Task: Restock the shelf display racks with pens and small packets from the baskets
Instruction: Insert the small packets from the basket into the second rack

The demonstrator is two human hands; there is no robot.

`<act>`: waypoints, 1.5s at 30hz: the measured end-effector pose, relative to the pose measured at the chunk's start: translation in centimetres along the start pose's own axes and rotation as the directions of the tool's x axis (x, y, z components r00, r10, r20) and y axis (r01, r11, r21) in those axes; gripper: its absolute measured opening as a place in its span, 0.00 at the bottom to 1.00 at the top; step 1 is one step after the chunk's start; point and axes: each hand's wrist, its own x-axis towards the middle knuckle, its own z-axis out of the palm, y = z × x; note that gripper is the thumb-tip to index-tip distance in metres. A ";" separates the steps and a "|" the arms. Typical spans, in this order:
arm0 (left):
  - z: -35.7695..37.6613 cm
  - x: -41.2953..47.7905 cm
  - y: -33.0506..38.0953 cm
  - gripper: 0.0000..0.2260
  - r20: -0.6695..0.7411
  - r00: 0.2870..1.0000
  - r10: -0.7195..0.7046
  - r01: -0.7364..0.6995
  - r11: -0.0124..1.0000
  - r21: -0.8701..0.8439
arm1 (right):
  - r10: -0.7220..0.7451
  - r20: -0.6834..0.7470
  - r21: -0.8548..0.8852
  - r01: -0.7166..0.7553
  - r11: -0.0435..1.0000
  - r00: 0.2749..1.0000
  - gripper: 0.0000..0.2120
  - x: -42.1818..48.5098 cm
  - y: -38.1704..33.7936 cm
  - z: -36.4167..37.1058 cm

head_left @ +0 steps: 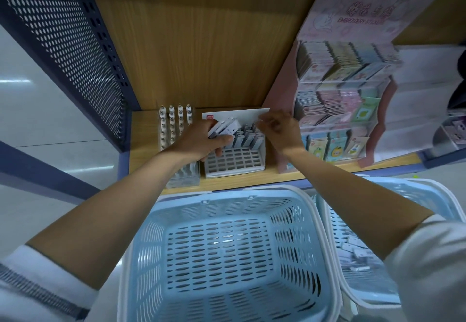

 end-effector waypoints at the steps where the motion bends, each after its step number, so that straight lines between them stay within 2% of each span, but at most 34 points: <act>1: 0.0 0.0 0.0 0.07 0.000 1.000 0.004 -0.004 1.000 -0.004 | 0.049 0.073 0.194 -0.063 0.979 0.996 0.05 0.0 -0.9 -0.5; 3: 0.2 0.1 0.2 0.06 0.012 1.000 0.011 -0.011 1.000 -0.012 | 0.083 0.288 0.473 -0.218 0.854 0.954 0.06 -0.2 -2.6 -1.1; 4: 0.4 0.0 0.4 0.05 0.021 1.000 0.017 -0.016 1.000 -0.015 | 0.071 0.375 0.505 -0.268 0.821 0.924 0.06 -0.3 -3.3 -1.2; 6: 0.7 0.0 0.8 0.05 0.037 0.999 0.025 -0.024 0.999 -0.023 | 0.041 0.452 0.498 -0.290 0.817 0.891 0.04 -0.6 -4.2 -1.2; 11: 0.4 -0.5 1.1 0.09 0.032 0.999 -0.021 0.023 0.995 -0.093 | 0.099 0.341 0.591 -0.295 0.751 0.935 0.06 -0.3 -4.0 -2.2; 13: 0.2 -0.6 1.2 0.09 0.029 0.999 -0.027 0.029 0.996 -0.086 | 0.098 0.335 0.587 -0.289 0.756 0.937 0.08 -0.2 -3.8 -2.5; 16: 0.1 -0.7 1.4 0.09 0.050 0.999 -0.012 0.016 0.997 -0.078 | 0.073 0.305 0.536 -0.235 0.811 0.950 0.06 0.0 -3.7 -3.1; 20: -0.3 -0.3 0.9 0.15 -0.009 1.000 -0.008 0.008 1.000 -0.003 | 0.107 0.147 0.463 -0.164 0.871 0.983 0.08 1.0 -2.3 -4.6; 21: -0.3 -0.2 0.7 0.16 -0.017 1.000 -0.015 0.015 1.000 0.003 | 0.099 0.114 0.385 -0.136 0.913 0.988 0.08 1.1 -1.8 -4.6; 23: -0.2 -0.1 0.4 0.16 -0.018 1.000 -0.025 0.025 0.999 -0.022 | 0.030 0.125 0.090 -0.041 0.995 0.992 0.04 0.7 -1.0 -3.8; 24: -0.2 -0.1 0.3 0.16 -0.019 1.000 -0.022 0.022 0.999 -0.026 | -0.007 0.151 -0.041 0.013 0.999 0.989 0.03 0.4 -0.6 -3.2; 26: -0.2 0.0 0.1 0.16 -0.040 0.999 0.019 -0.018 1.000 0.015 | -0.019 0.185 -0.135 0.045 0.990 0.983 0.07 -0.1 0.0 -2.1; 32: -0.5 -0.2 -0.9 0.16 -0.073 0.994 0.086 -0.079 0.993 0.089 | -0.053 0.196 -0.213 0.095 0.972 0.979 0.07 -0.5 1.0 0.1; 40: -0.6 -0.2 -1.0 0.14 -0.063 0.993 0.098 -0.096 0.995 0.031 | -0.205 0.185 -0.235 0.246 0.940 0.961 0.06 -0.2 0.9 1.0; 45: -0.7 -0.1 -1.1 0.13 -0.053 0.993 0.103 -0.103 0.995 0.006 | -0.190 0.207 -0.216 0.234 0.948 0.960 0.06 0.0 1.1 1.1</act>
